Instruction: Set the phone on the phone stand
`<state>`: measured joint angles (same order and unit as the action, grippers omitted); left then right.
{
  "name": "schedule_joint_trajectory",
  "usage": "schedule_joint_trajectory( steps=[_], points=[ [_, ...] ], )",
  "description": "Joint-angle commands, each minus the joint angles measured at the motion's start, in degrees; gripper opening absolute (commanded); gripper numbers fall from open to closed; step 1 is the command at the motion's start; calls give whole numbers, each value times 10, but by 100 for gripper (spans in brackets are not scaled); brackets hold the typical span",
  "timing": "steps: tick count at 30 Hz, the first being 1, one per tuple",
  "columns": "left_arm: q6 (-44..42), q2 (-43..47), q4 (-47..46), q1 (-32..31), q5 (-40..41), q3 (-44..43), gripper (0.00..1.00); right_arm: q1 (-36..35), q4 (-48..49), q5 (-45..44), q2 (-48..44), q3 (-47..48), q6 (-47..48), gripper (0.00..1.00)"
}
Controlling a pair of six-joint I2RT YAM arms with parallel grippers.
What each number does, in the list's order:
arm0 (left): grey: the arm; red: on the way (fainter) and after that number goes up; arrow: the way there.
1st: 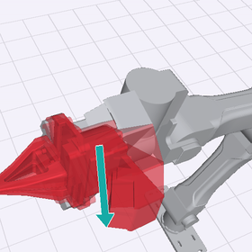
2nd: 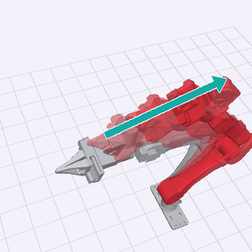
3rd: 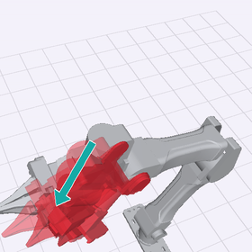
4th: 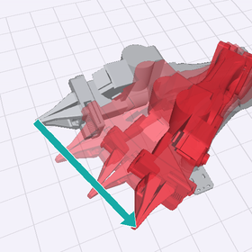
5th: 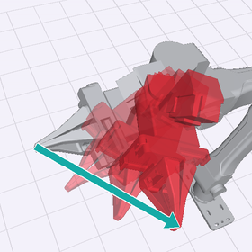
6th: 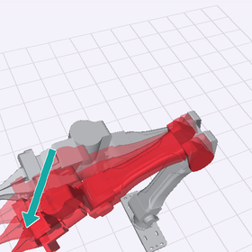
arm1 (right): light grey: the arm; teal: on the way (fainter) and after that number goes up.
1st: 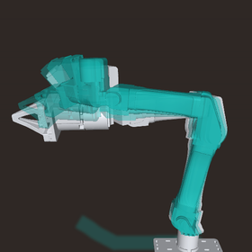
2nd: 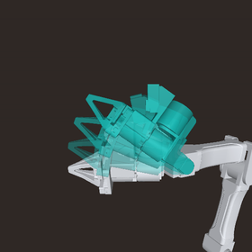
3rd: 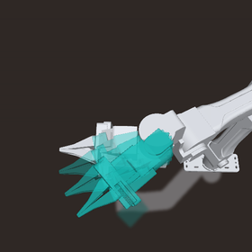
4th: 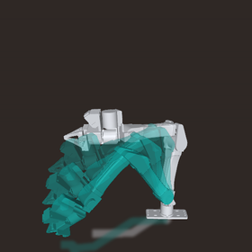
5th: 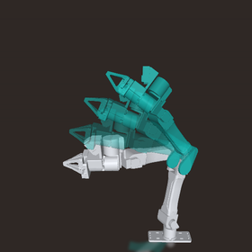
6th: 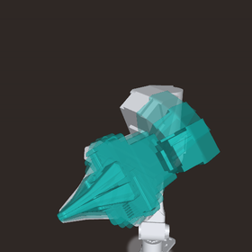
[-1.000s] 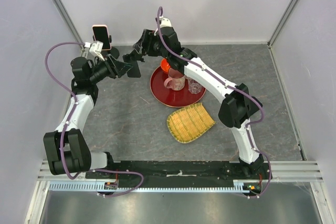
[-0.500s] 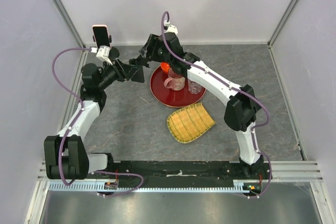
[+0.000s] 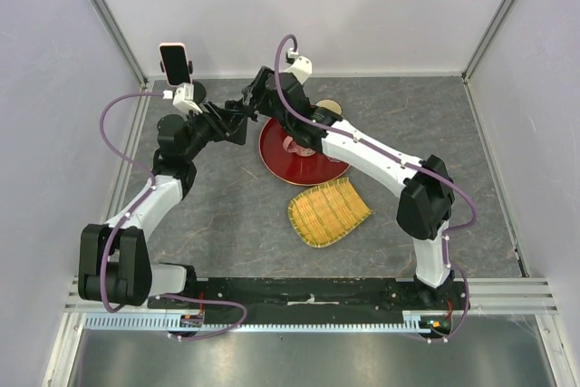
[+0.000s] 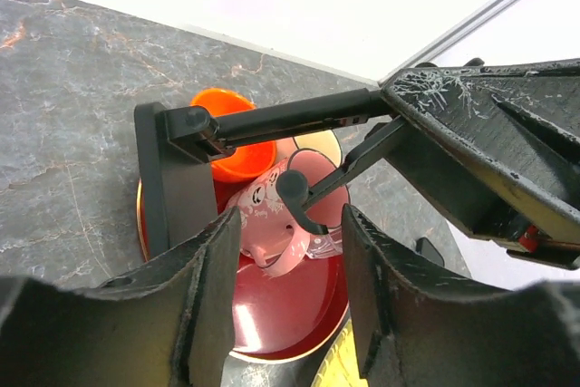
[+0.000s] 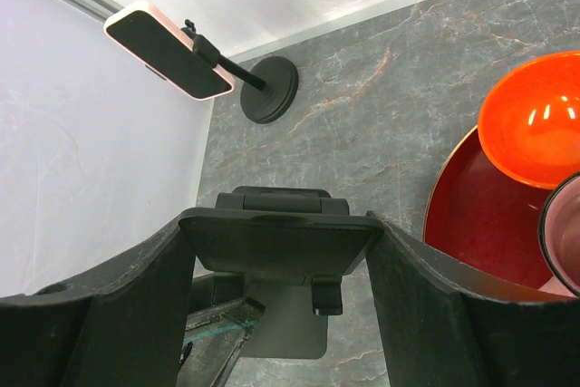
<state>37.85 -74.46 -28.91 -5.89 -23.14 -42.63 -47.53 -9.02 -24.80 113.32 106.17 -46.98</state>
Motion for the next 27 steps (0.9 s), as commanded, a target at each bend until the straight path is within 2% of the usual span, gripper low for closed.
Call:
schedule_joint_trajectory(
  steps=[1, 5, 16, 19, 20, 21, 22, 24, 26, 27],
  points=[
    [27, -10, -60, -9, 57, 16, 53, -9, 57, -48, -41, -11, -29, 0],
    [35, -10, -89, -10, 71, 33, 48, -20, 63, -61, -41, -13, -29, 0],
    [34, -3, -94, -9, 85, 40, 34, -51, 69, -102, -34, -10, -21, 0],
    [29, 6, -100, -9, 91, 47, 23, -61, 72, -108, -30, -5, -14, 0],
    [23, 9, -103, -9, 92, 48, 13, -62, 72, -106, -27, -3, -13, 0],
    [21, 11, -99, -9, 97, 48, 5, -63, 72, -105, -25, 1, -12, 2],
    [24, 16, -92, -10, 105, 48, 2, -63, 72, -103, -23, 3, -9, 8],
    [25, 17, -107, -16, 122, 56, 2, -63, 72, -99, -20, 9, 0, 21],
    [38, 9, -112, -23, 128, 54, 2, -63, 73, -101, -20, 9, 10, 23],
    [46, 5, -107, -24, 129, 50, 2, -63, 73, -101, -21, 9, 14, 29]
  ],
)
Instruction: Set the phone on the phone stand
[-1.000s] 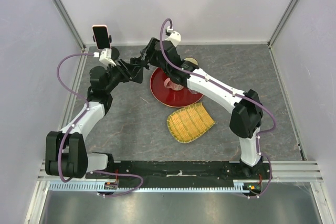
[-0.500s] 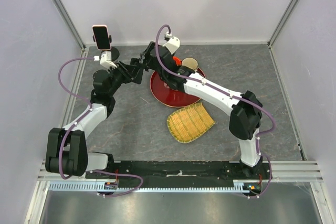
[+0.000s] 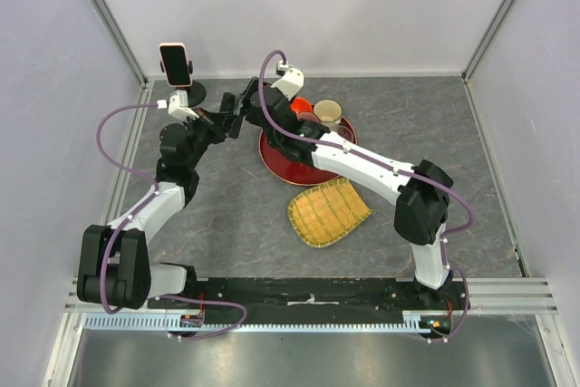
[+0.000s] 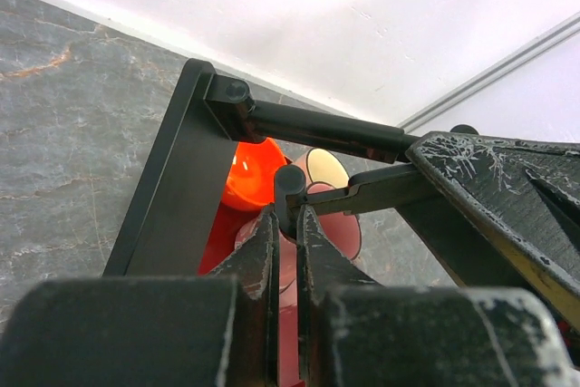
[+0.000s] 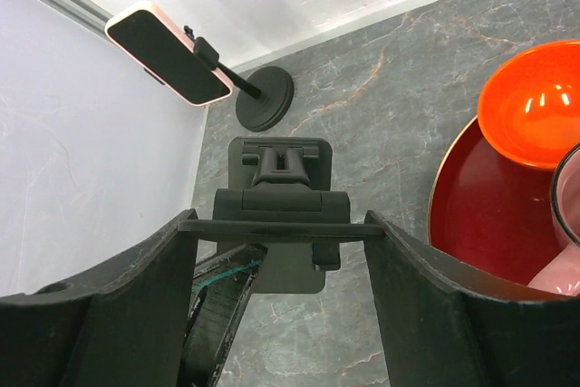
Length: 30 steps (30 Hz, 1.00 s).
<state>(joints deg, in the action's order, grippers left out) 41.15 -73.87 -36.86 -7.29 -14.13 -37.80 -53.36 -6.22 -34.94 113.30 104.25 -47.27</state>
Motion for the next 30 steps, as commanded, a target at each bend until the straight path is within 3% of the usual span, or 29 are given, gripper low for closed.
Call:
schedule_joint_trajectory(
  steps=[1, 5, 6, 10, 17, 22, 30],
  points=[
    [27, -5, -30, -10, 38, 1, 2, -3, 46, 0, -22, 29, 21, 34],
    [51, -29, -11, -10, 56, -10, 2, 3, 53, 17, -33, 28, 44, 63],
    [54, -32, -8, -9, 59, -18, 2, 11, 55, 44, -35, 32, 59, 74],
    [93, -68, 5, 12, 35, -47, 2, 43, 75, 131, -63, 21, 98, 98],
    [145, -140, 50, 65, -59, -113, 2, 108, 118, 238, -133, -36, 150, 98],
    [251, -177, 57, 119, -94, -121, 2, 142, 119, 228, -175, -66, 163, 98],
    [392, -326, 143, 165, -232, -270, 2, 163, 122, 233, -186, -80, 156, 98]
  ],
)
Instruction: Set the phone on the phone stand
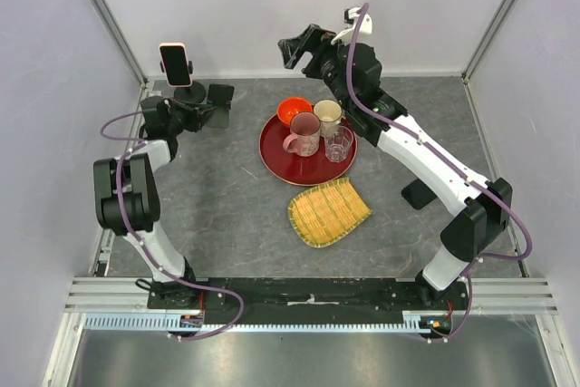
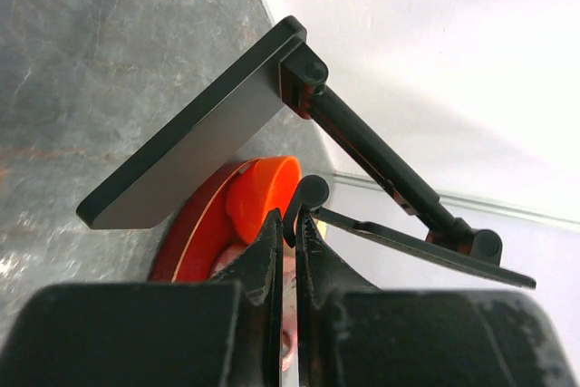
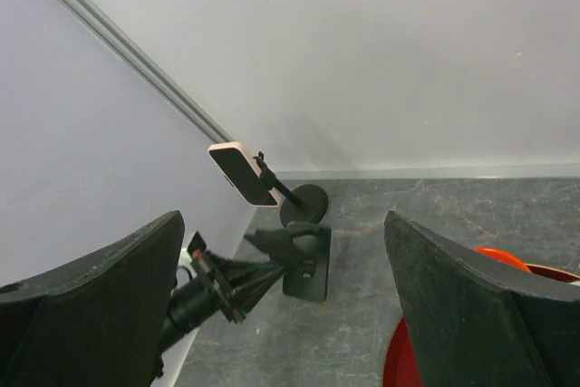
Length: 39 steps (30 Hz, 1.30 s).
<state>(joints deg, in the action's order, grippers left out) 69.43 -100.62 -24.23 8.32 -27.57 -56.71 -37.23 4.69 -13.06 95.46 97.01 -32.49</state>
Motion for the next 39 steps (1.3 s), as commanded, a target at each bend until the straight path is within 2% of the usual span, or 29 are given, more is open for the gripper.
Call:
schedule_joint_trajectory(
  steps=[1, 5, 9, 14, 16, 17, 27, 35, 38, 39],
  points=[
    [115, -75, 20, 12, -103, -95, 2, 1, 14, 15, -7, -9, 9, 98],
    [120, -135, 81, 19, -122, -199, 2, 6, 14, 11, -6, -10, 9, 98],
    [140, -189, 124, 25, -115, -256, 2, 11, 16, 10, -4, -11, 6, 98],
    [139, -260, 238, 26, -115, -379, 2, 18, 16, 12, -3, -14, 2, 98],
    [113, -285, 285, 25, -95, -431, 2, 22, 17, 13, -2, -15, 0, 98],
    [110, -292, 316, 25, -88, -442, 2, 23, 17, 14, -2, -16, -1, 98],
    [143, -350, 334, 14, -82, -495, 2, 32, 19, 16, -1, -18, -6, 98],
    [135, -340, 335, 1, -68, -478, 2, 35, 23, 25, -2, -22, -13, 98],
    [135, -336, 333, 0, -64, -474, 25, 35, 24, 26, -5, -24, -12, 98],
    [132, -334, 334, 0, -61, -472, 39, 35, 25, 26, -5, -24, -12, 98]
  ],
)
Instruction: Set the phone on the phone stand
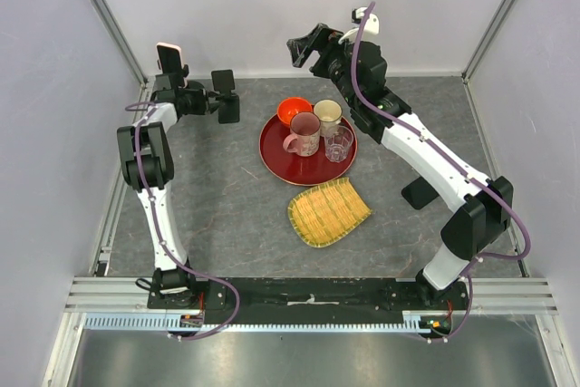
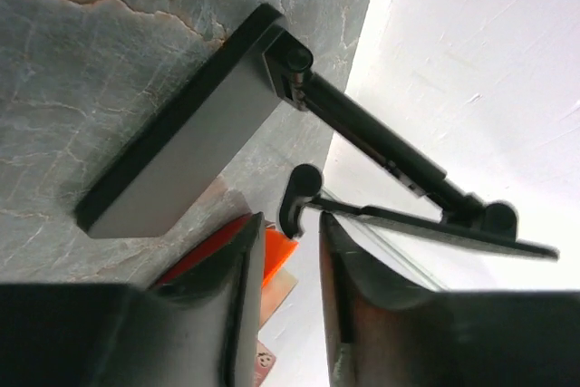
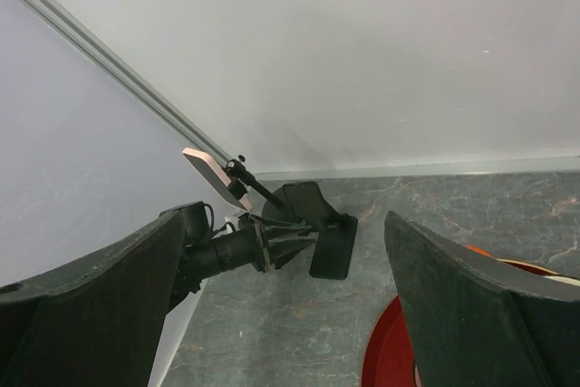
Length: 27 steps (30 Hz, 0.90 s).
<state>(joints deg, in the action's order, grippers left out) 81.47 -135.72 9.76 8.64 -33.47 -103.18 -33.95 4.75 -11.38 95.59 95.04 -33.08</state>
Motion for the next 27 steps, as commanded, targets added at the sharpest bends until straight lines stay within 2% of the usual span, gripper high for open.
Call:
schedule_joint_trajectory(
  steps=[1, 2, 3, 4, 8, 11, 20, 23, 24, 27],
  points=[
    [9, 21, -5, -3, 2, -5, 48, 2, 25, 9, -8, -6, -6, 98],
    [3, 24, -4, -3, 3, -4, 53, 1, 25, 9, -8, -7, -5, 98],
    [-2, 27, 1, -3, 4, -3, 78, 2, 25, 10, -8, -6, -5, 98],
    [-5, 32, 3, -3, 9, 5, 80, 2, 25, 10, -8, -6, -6, 98],
    [-30, 70, -9, -3, 12, 36, 83, 1, 24, 13, -9, -5, -3, 98],
    [-37, 104, -36, -3, 9, 90, 85, 3, 13, 7, -15, -2, 7, 98],
    [-47, 282, -190, -5, -39, 352, 86, 4, -20, -36, -50, -7, 52, 98],
    [-68, 372, -232, -9, -56, 448, 84, 4, -54, -74, -58, 1, 76, 98],
    [-79, 420, -232, -12, -55, 485, 84, 4, -98, -83, -59, 14, 81, 98],
    [-162, 487, -208, -43, -31, 519, 83, 9, -184, -146, -80, -24, 99, 98]
  ],
)
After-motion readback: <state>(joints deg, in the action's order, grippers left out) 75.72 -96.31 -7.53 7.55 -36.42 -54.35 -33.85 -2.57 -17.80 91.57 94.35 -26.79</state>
